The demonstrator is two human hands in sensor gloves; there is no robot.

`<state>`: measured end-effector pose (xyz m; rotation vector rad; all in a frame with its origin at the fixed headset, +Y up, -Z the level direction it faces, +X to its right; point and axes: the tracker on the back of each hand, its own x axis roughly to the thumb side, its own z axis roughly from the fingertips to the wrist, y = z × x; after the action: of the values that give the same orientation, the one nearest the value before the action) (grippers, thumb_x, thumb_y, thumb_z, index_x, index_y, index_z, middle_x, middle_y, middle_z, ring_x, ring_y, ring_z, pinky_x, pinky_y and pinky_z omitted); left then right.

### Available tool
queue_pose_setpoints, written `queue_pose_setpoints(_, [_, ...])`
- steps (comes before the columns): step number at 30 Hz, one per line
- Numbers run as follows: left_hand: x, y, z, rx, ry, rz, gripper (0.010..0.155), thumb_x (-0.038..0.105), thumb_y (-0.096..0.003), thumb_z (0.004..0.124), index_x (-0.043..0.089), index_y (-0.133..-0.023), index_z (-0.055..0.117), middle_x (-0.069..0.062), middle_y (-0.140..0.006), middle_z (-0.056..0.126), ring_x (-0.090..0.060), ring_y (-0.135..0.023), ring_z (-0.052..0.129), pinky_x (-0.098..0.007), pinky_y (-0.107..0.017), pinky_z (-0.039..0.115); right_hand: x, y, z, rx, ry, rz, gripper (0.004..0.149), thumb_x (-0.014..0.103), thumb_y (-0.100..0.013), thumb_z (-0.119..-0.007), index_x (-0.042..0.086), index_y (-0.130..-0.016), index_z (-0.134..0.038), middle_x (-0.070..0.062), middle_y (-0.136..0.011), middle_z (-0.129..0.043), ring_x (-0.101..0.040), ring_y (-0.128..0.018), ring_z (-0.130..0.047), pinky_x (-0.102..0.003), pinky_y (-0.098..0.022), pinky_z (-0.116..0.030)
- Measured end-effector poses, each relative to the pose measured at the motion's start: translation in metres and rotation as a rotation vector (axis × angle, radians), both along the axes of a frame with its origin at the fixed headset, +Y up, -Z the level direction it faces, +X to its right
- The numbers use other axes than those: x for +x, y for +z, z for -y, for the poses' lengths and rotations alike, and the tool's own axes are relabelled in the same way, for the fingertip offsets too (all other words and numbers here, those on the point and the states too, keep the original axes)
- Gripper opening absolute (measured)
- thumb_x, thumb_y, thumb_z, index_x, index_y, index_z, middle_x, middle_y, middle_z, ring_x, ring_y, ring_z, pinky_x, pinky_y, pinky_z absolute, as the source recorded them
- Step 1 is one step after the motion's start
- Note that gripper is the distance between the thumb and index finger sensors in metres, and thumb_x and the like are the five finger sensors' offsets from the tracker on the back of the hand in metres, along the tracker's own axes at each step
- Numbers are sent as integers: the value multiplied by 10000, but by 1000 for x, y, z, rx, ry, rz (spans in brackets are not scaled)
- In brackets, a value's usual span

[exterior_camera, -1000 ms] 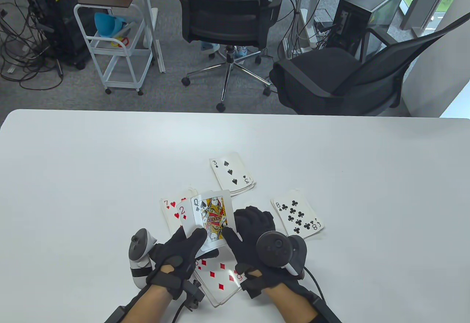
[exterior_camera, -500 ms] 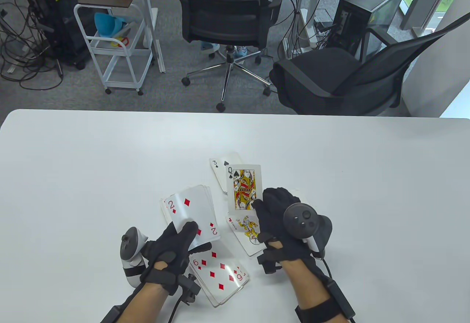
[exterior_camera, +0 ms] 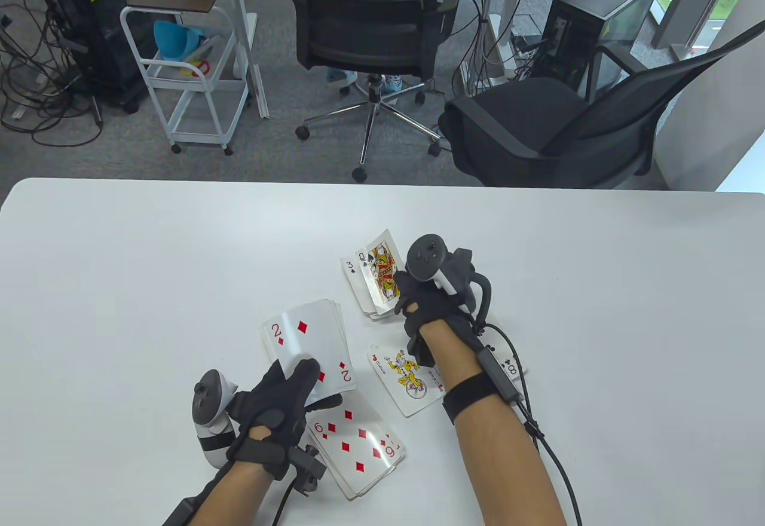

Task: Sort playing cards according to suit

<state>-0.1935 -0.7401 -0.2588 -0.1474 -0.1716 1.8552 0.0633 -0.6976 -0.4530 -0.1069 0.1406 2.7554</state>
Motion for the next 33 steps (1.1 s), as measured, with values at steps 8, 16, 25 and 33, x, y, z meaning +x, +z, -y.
queue_pose_setpoints(8, [-2, -2, 0, -10, 16, -4, 491, 415, -548, 779, 220, -991, 694, -19, -926, 881, -269, -772, 986, -393, -494, 934, -37, -23, 45, -63, 286, 24, 408, 373, -523, -883, 112, -831, -826, -179, -1068, -589, -503, -1054, -401, -762, -689, -280])
queue_pose_setpoints(16, [-2, -2, -1, -5, 19, -2, 492, 416, -547, 778, 220, -991, 694, -20, -926, 881, -268, -772, 986, -391, -495, 934, -37, -8, 35, 50, 352, 14, 497, 444, -497, -912, 146, -856, -741, -164, -1067, -577, -500, -1052, -408, -756, -690, -295])
queue_pose_setpoints(25, [1, -1, 1, -6, -1, 7, 493, 419, -548, 771, 218, -992, 692, -22, -927, 879, -271, -771, 985, -395, -494, 932, -13, 57, -25, 251, 27, -77, 453, 487, -540, -812, 143, -834, -787, -176, -1061, -595, -509, -1044, -417, -755, -686, -293])
queue_pose_setpoints(33, [5, 1, 4, -10, -49, 22, 493, 419, -545, 778, 221, -989, 700, -16, -924, 887, -269, -769, 991, -393, -492, 935, -1, 131, -38, 365, -354, -221, 468, 501, -550, -781, 130, -833, -801, -188, -1058, -603, -519, -1039, -418, -759, -680, -292])
